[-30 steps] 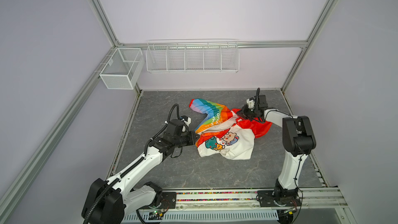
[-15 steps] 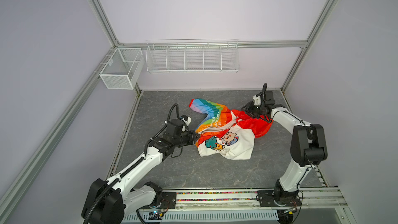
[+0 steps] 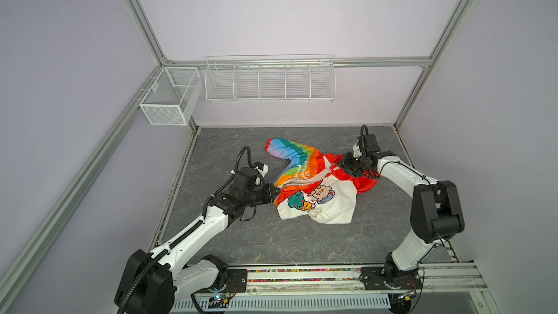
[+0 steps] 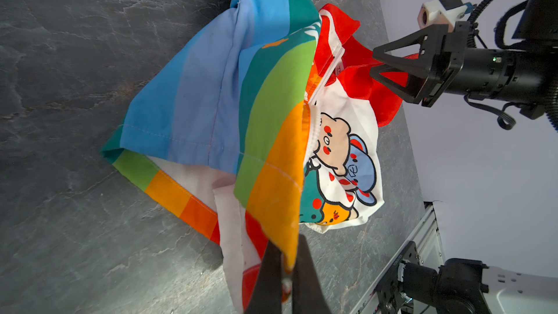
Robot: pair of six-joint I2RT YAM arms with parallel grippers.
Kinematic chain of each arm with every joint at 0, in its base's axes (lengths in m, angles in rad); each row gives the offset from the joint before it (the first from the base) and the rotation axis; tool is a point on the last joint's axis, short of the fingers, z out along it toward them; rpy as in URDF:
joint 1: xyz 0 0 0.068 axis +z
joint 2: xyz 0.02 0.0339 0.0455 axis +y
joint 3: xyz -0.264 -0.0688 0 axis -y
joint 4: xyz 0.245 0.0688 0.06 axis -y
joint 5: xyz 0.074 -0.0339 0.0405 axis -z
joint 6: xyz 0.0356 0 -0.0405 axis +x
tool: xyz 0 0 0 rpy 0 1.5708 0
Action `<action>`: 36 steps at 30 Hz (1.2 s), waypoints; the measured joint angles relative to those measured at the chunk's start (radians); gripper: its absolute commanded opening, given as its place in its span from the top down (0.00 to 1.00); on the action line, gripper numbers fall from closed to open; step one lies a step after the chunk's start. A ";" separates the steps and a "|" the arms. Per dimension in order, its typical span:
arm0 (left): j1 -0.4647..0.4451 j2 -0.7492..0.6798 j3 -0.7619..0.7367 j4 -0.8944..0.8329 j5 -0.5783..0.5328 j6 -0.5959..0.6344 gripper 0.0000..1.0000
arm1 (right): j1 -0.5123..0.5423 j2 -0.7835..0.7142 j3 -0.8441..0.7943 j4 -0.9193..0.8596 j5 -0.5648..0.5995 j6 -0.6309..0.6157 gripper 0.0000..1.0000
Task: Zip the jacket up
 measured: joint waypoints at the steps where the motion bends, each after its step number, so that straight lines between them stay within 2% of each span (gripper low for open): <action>1: 0.000 0.000 0.000 0.000 0.000 0.000 1.00 | 0.000 0.001 -0.005 0.000 0.006 0.007 0.53; 10: 0.000 0.000 -0.016 0.007 0.001 -0.002 1.00 | -0.005 0.075 0.002 0.001 0.058 0.039 0.56; 13: 0.000 0.000 -0.016 0.012 0.004 -0.006 1.00 | -0.014 0.113 0.014 0.000 0.072 0.045 0.64; 17: 0.000 0.000 -0.016 0.012 0.004 -0.007 1.00 | -0.026 0.143 0.032 0.004 0.077 0.049 0.86; 19: 0.000 -0.001 -0.016 0.012 0.004 -0.007 1.00 | -0.031 0.145 0.039 0.005 0.076 0.053 0.93; 36: 0.000 -0.004 -0.027 0.004 0.004 0.004 1.00 | -0.092 0.115 0.071 0.015 0.026 0.059 0.93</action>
